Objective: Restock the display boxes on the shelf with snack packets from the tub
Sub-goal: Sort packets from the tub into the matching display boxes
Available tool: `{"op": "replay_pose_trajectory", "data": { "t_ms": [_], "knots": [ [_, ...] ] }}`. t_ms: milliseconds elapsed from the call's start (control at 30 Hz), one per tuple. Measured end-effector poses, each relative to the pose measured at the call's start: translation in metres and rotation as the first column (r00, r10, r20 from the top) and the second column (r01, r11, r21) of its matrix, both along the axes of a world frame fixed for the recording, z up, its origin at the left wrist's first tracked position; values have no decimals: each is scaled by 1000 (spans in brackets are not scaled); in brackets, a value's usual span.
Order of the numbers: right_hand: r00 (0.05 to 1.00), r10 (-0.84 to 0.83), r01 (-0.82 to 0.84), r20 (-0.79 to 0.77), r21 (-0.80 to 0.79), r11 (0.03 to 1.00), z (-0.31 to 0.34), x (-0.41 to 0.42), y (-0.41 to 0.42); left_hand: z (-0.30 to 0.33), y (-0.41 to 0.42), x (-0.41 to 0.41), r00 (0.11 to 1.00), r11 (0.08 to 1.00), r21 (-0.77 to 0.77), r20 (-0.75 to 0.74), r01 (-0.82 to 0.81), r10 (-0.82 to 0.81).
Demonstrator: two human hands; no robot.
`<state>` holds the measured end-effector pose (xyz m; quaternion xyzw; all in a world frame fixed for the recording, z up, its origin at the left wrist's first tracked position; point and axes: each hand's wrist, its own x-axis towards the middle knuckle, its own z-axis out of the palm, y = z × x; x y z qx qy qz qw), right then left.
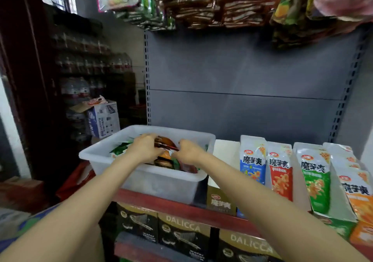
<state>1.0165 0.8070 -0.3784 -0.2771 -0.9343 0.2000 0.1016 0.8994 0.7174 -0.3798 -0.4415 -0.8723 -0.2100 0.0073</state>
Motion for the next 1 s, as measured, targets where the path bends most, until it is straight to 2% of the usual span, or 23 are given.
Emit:
{"op": "replay_pose_trajectory", "data": {
  "t_ms": [100, 200, 433, 533, 633, 733, 833, 1000],
  "knots": [
    [988, -11, 10, 153, 6, 1000, -6, -18, -3, 3, -6, -7, 998, 998, -60, 51, 25, -22],
    [985, -11, 10, 174, 8, 1000, -11, -27, -2, -1, -9, -13, 994, 992, -123, 112, 17, -3],
    [998, 0, -11, -69, -159, 987, -8, -19, 4, -7, -10, -26, 979, 1000, 27, 202, 7, -12],
    [975, -57, 22, -217, -161, 987, -7, -11, 5, -9, -10, -22, 975, 992, 124, 221, 5, -33],
    [849, -163, 26, -503, -268, 963, 3, 4, 0, -5, -7, -10, 960, 945, 325, 257, 22, -111],
    [725, -168, -153, -667, -395, 906, 8, 29, -2, 2, -4, 12, 897, 847, 526, 330, 83, -293],
    [691, -156, -209, -706, -401, 892, 5, 57, 5, 9, 7, 38, 839, 764, 626, 323, 157, -438],
    [663, -187, -132, -725, -359, 924, 11, 115, 27, 21, 38, 90, 777, 684, 671, 256, 285, -575]
  ]
}}
